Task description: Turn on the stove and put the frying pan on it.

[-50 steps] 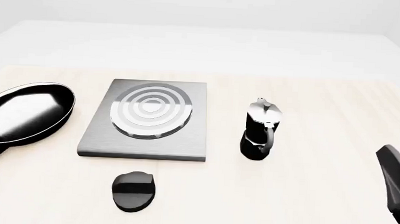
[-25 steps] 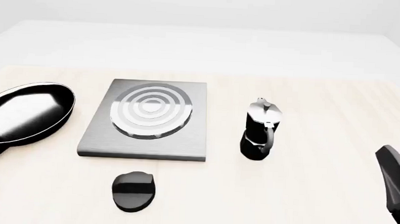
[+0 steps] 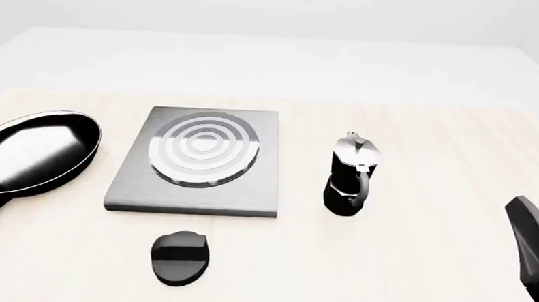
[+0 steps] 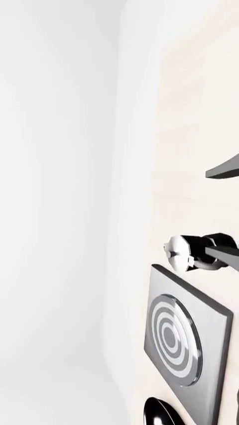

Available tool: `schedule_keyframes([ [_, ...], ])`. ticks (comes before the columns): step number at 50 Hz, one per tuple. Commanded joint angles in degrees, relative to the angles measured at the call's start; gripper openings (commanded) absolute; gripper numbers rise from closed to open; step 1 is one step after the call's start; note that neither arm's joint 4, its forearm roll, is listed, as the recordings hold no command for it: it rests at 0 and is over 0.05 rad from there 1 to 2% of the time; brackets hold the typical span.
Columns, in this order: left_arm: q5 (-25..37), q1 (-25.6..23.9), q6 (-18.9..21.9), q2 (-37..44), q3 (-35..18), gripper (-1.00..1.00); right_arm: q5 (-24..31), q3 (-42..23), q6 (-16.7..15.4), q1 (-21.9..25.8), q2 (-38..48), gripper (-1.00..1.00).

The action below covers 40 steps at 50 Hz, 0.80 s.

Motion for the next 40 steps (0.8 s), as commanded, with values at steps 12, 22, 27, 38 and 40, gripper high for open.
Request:
schedule_keyframes([
  [12, -6.7, 1.0, 2.0, 8.3, -0.3, 1.0, -0.4, 0.3, -0.6, -0.2, 0.6, 1.0],
  [22, -9.5, 1.9, 2.8, 12.0, -1.0, 1.0, -0.9, 0.8, -0.7, -0.2, 0.8, 1.0],
  [27, -10.5, 1.9, 2.9, 13.4, -1.2, 1.0, -1.2, 0.9, -0.7, 0.0, 1.2, 1.0],
  [38, -11.2, 2.1, 3.5, 14.5, -1.4, 1.0, -1.7, 1.1, -0.7, -0.2, 1.6, 1.0],
  [40, -11.2, 2.1, 3.2, 14.8, -1.6, 1.0, -1.8, 1.1, -0.8, -0.2, 1.7, 1.0],
])
